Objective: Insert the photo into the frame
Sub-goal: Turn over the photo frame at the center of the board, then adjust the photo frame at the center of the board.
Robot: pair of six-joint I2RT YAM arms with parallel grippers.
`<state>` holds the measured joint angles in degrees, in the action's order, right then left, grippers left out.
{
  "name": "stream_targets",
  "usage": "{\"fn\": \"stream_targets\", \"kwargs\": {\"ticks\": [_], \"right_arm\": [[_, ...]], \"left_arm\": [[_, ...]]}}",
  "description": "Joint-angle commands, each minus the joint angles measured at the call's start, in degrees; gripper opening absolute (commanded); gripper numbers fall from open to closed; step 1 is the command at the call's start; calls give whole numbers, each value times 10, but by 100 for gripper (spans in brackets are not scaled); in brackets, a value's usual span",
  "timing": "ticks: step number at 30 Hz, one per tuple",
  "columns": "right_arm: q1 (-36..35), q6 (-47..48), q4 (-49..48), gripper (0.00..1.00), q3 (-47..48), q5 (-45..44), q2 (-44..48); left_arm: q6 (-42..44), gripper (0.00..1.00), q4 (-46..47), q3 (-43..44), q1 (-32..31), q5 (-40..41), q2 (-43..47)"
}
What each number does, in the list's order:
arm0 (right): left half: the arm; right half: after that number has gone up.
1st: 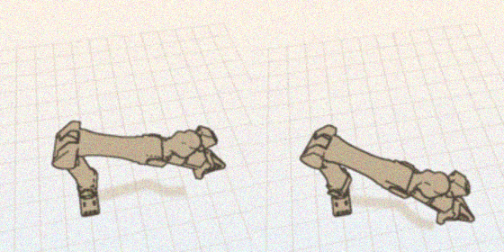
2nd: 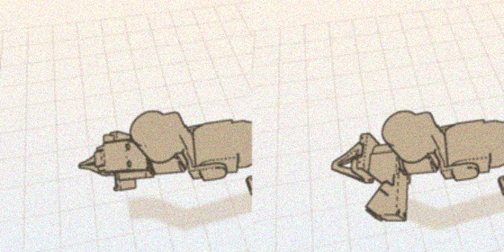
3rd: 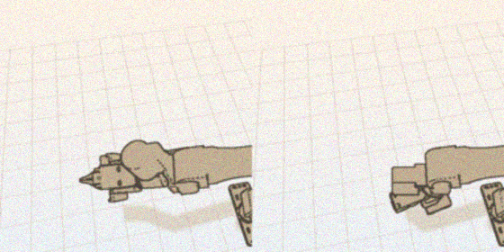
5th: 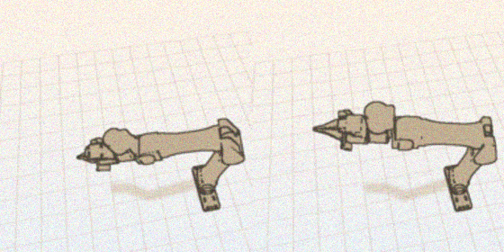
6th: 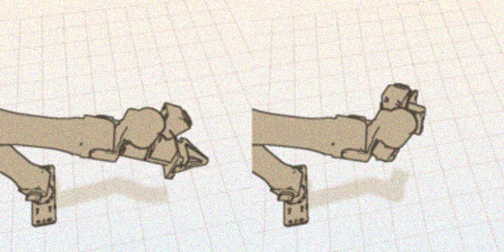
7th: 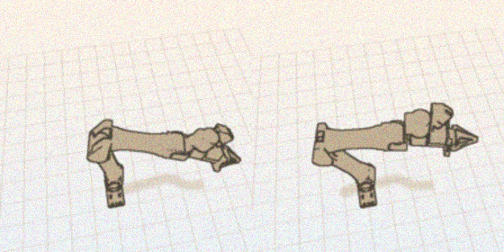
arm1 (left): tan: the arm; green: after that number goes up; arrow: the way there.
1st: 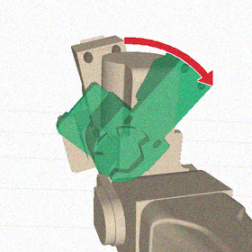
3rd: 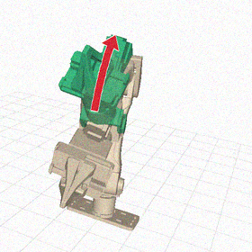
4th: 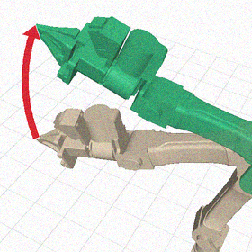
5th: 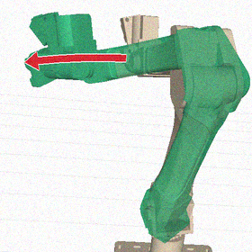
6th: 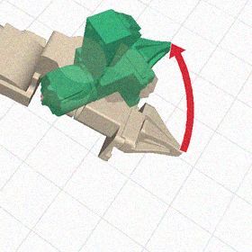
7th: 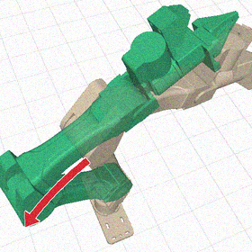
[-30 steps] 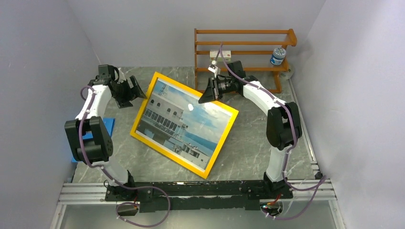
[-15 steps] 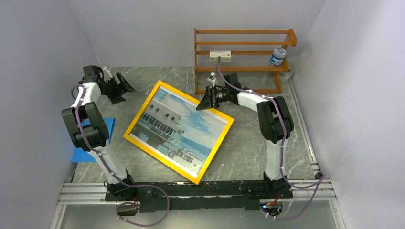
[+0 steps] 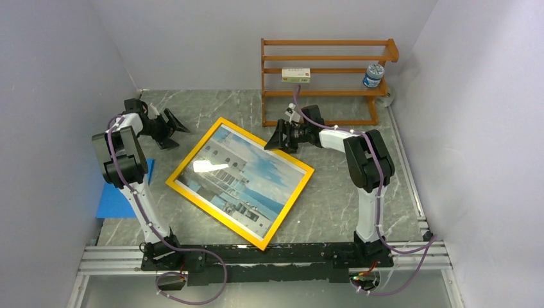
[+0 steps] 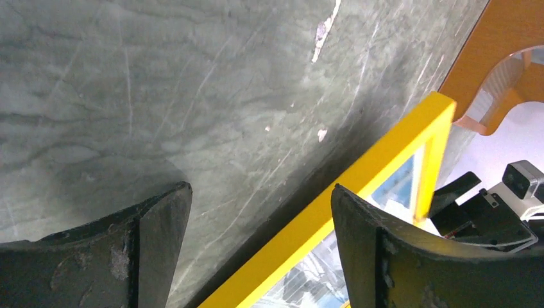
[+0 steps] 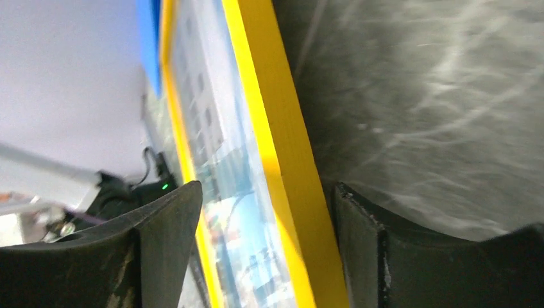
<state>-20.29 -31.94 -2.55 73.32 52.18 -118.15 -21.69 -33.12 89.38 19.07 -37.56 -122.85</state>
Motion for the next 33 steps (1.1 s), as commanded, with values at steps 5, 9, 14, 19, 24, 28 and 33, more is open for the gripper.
{"fn": "stream_targets", "kwargs": {"ticks": [5,9,14,19,24,28,33], "right_arm": [[5,48,108,83,63,-237,23],[5,48,129,85,54,-323,60],[5,3,182,86,7,-446,157],[6,-85,298,91,-75,-552,258],[5,-135,367,95,-158,-537,328],[9,-126,310,99,-249,-444,364],[9,-125,220,99,-296,-361,360]], "left_arm": [[0,84,9,0,-1,25,-5],[-8,83,16,-8,0,24,-6],[-10,83,14,-12,0,15,-12],[-47,83,2,-39,-2,69,-8],[-76,82,-17,-49,-4,66,-15],[-78,82,-32,-55,-16,73,-19],[-67,81,-45,-69,-35,89,-21]]}}
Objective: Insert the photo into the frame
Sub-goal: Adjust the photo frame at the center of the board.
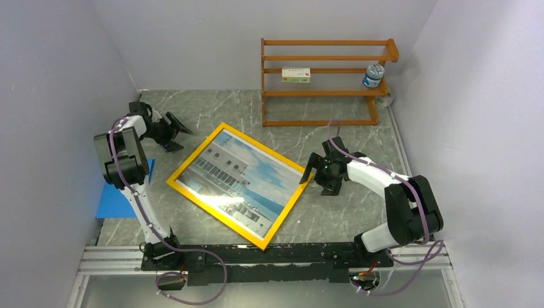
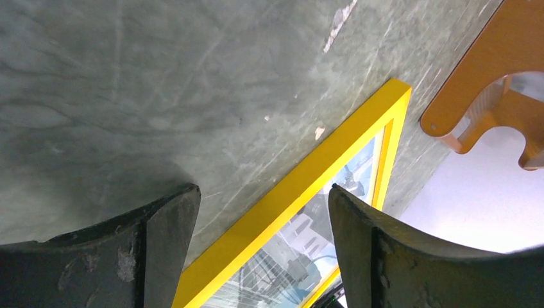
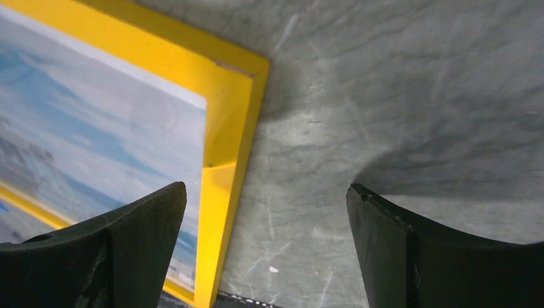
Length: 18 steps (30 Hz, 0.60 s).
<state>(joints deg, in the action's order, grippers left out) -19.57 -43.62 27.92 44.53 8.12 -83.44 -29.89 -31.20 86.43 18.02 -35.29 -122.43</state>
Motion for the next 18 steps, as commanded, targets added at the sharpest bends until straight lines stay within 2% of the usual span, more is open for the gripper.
{"fn": "stream_targets", "kwargs": {"ticks": [1,10,18], "right_arm": [[1,-8,-97,99,-7,92,2],[6,19,-157,96,67,89,-113],[70,51,-246,94,153,108,-194]], "left_arm": [[17,81,-65,-40,-25,63,-25],[22,81,-65,-72,-41,0,-16],[35,79,-42,-146,-79,-5,18]]}}
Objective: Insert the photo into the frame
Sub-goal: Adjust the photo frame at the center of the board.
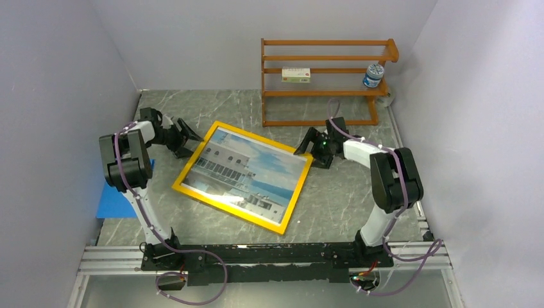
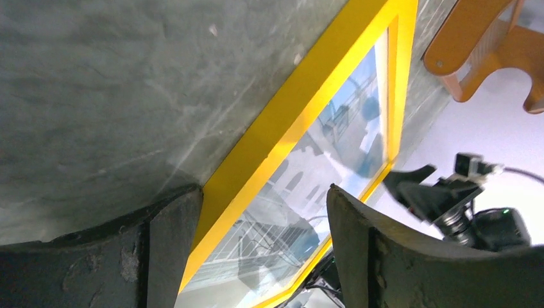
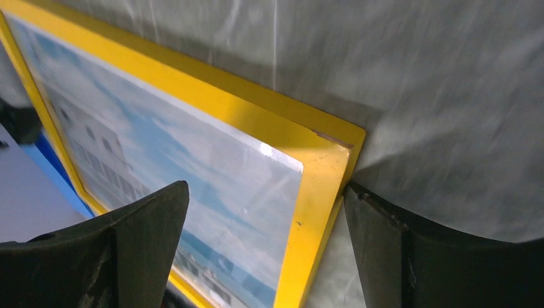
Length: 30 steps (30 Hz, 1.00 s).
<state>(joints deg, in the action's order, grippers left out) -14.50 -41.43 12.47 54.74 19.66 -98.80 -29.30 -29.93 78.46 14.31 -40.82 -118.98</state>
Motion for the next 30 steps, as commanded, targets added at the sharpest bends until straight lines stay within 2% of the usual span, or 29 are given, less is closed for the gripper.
{"fn": "stream_targets", "kwargs": {"ticks": [1,9,14,17,21,24,27,30], "right_arm": [[19,30,-94,94,60,-10,-49],[24,16,-61,92,135,-68,-94],[25,-3,26,93,198,-157,-105],[26,-10,103,95,238,-239,-95],[26,-16,163,98,239,-295,-46],[26,-4,197,98,225,-308,9],[12,45,221,98,202,-295,83],[-13,56,279,98,179,-306,152]], "left_arm": [[29,79,-53,-76,-46,55,-8],[-6,80,-29,-182,-66,79,83],[5,81,-78,-190,-70,167,127],[18,83,-113,-172,-71,229,160],[32,88,-153,-135,-71,297,202],[42,94,-179,-107,-72,318,257],[55,93,-207,-76,-78,333,315],[72,93,-243,-46,-97,355,377]]}}
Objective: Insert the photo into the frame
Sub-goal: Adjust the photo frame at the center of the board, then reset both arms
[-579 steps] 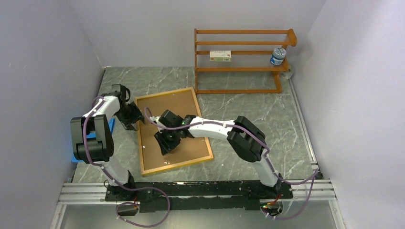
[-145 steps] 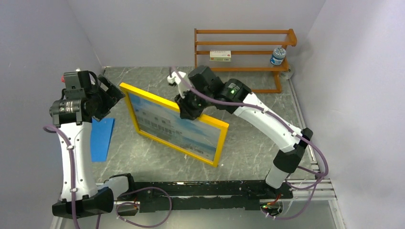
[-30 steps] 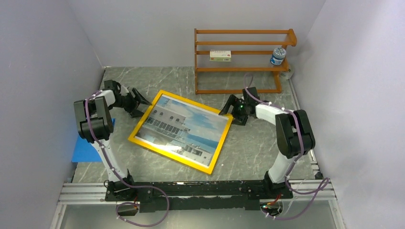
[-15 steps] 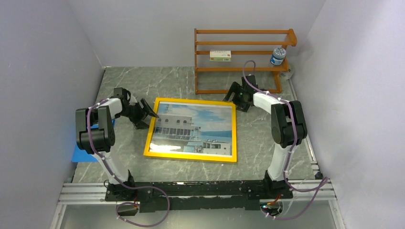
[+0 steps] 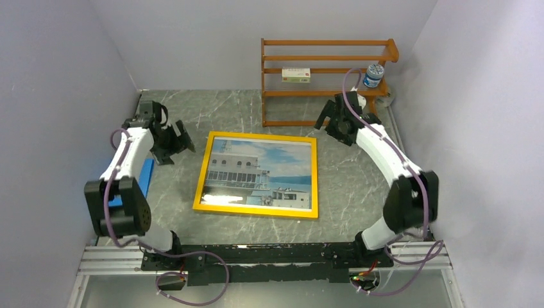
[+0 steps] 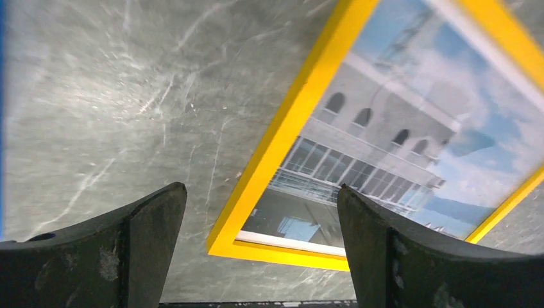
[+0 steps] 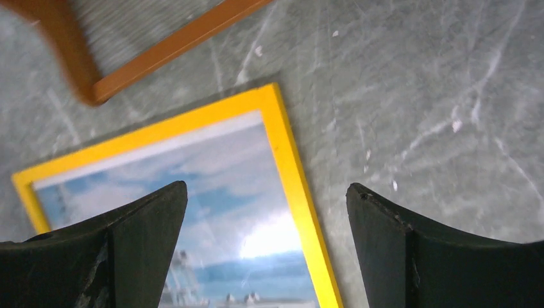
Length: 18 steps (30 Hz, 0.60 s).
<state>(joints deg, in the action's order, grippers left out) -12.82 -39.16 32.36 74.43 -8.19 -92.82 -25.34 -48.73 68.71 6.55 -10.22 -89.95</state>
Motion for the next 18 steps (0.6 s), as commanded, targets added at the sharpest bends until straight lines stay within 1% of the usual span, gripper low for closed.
{"fn": "stream_targets", "kwargs": {"ticks": [1,4,6,8,12,14,15,16,18], "right_arm": [[-40,30,100,98,-24,-38,116],[-66,19,138,98,-42,-65,193],[-77,9,176,98,-38,-76,238],[-93,14,219,98,-17,-87,278],[-133,9,294,98,18,-152,364],[-135,-11,345,99,42,-182,399],[-136,-24,381,99,70,-202,411],[-136,-44,422,99,100,-220,420],[-136,-61,462,99,133,-254,448]], "left_arm": [[35,93,-63,60,-25,51,111],[34,94,-65,68,-34,49,205],[31,94,-63,71,-34,40,257],[28,94,-76,87,-35,47,294],[31,94,-109,125,-35,76,352],[32,94,-129,148,-35,97,377],[26,94,-149,170,-35,110,383],[14,94,-180,196,-35,141,386],[-21,94,-238,240,-34,195,398]]}}
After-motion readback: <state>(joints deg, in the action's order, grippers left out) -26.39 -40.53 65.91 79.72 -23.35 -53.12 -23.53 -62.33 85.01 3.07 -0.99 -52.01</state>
